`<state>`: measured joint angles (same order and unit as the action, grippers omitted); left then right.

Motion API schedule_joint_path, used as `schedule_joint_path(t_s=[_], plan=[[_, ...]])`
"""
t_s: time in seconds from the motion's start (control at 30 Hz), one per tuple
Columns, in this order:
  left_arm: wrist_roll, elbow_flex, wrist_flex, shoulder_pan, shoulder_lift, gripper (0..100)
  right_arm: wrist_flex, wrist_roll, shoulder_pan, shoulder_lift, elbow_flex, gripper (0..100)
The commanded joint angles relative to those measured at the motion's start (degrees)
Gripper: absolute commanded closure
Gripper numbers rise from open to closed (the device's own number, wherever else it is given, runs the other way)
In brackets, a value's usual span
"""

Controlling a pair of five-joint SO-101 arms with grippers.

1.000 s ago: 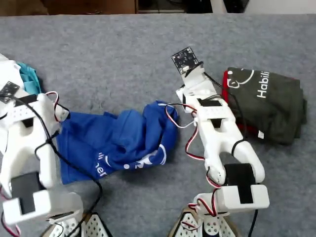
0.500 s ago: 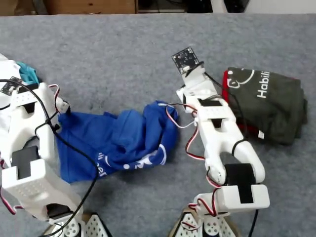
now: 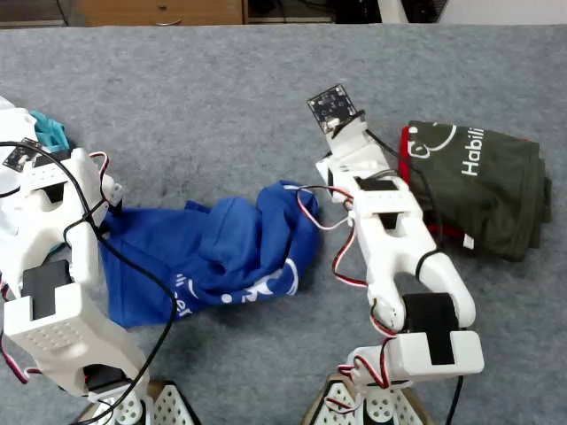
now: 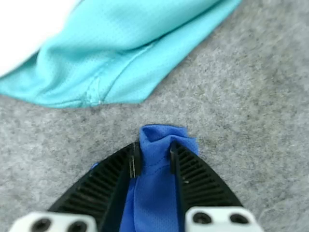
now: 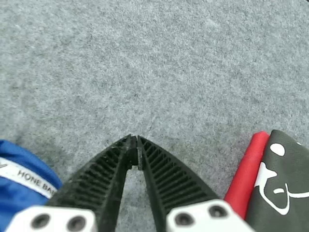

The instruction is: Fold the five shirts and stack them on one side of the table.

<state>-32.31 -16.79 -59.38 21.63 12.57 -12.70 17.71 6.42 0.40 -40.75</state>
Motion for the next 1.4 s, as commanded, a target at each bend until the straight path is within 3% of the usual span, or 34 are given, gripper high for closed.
schedule_joint_path(t_s=[0.0, 0.1, 0.27, 0.47, 0.7, 0.83, 0.93, 1.03, 1.37], plan=[[-0.3, 2.6, 1.8, -0.8, -0.3, 89, -0.1, -0.1, 0.9, -0.1, 3.2, 99.6], [0.0, 4.0, 1.2, -1.9, -0.4, 89, -0.1, -0.1, 0.9, -0.1, 3.2, 99.6], [0.2, 10.0, -1.8, -4.4, -0.7, 98, -0.1, -0.1, 0.7, -0.1, 3.3, 99.5], [0.2, 23.2, -13.1, -2.7, -0.7, 98, -2.5, -0.2, -2.8, -0.7, 5.6, 99.5], [3.4, 43.0, -30.2, 6.2, -0.7, 98, -27.9, -0.1, -0.2, -0.5, 21.6, 99.1], [7.5, 49.3, -35.8, 9.5, -0.7, 98, -39.8, 3.5, 5.1, 0.0, 32.1, 89.0], [10.2, 48.5, -38.1, 9.8, -0.7, 98, -47.6, 7.8, 10.4, 4.1, 40.8, 81.8], [13.2, 44.3, -38.5, 10.5, -0.7, 98, -54.0, 8.4, 14.7, 11.8, 49.1, 81.8], [21.6, 32.0, -38.4, 22.2, -0.7, 98, -73.5, 8.5, 23.4, 42.8, 85.4, 81.7]])
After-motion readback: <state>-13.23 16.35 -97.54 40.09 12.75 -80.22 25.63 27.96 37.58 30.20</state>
